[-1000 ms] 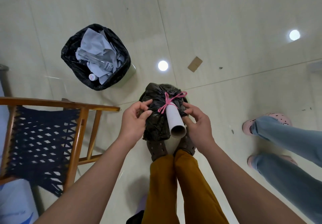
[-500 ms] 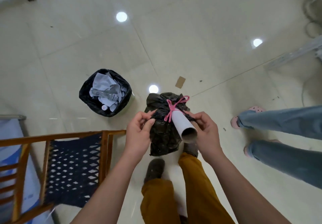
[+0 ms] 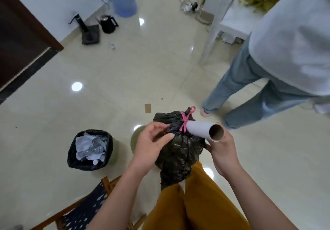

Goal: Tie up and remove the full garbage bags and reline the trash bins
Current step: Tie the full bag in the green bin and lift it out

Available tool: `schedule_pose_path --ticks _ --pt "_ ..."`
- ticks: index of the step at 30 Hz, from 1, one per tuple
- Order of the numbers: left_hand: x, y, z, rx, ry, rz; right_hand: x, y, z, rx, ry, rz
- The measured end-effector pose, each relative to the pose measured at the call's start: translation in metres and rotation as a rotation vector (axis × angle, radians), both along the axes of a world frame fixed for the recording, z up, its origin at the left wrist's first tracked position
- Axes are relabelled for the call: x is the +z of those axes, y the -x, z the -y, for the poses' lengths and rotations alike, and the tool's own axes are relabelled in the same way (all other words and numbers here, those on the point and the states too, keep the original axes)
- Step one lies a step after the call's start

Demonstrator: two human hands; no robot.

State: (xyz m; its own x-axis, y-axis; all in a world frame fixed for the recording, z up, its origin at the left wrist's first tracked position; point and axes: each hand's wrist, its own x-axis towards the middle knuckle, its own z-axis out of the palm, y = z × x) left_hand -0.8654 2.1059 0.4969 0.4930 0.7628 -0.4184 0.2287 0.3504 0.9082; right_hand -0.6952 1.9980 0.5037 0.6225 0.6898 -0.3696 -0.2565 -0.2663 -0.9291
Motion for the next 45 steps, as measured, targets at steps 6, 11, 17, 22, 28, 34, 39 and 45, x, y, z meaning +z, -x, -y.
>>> schedule_pose_path --ticks 6,11,17,22,28,34,39,45 --pt "0.023 -0.086 0.034 -0.415 0.104 0.002 0.034 -0.047 0.092 -0.27 -0.04 0.005" --pt "0.04 -0.179 0.081 -0.761 -0.072 -0.031 0.055 -0.092 0.163 -0.565 -0.063 0.002" --pt "0.057 -0.294 0.165 -1.051 -0.26 -0.038 0.069 -0.153 0.258 -0.874 -0.086 -0.054" --pt "0.068 -0.388 0.246 -1.229 -0.29 -0.044 0.08 -0.208 0.344 -1.059 -0.075 -0.065" --pt "0.084 -0.488 0.343 -1.333 -0.202 0.003 0.104 -0.271 0.441 -1.177 -0.084 0.0" --pt "0.105 -0.572 0.437 -1.454 -0.189 0.05 0.127 -0.32 0.52 -1.359 -0.119 0.027" --pt "0.119 -0.644 0.503 -1.532 -0.207 0.103 0.136 -0.362 0.572 -1.508 -0.107 0.047" --pt "0.127 -0.741 0.578 -1.631 -0.042 0.183 0.146 -0.426 0.617 -1.661 -0.054 0.101"
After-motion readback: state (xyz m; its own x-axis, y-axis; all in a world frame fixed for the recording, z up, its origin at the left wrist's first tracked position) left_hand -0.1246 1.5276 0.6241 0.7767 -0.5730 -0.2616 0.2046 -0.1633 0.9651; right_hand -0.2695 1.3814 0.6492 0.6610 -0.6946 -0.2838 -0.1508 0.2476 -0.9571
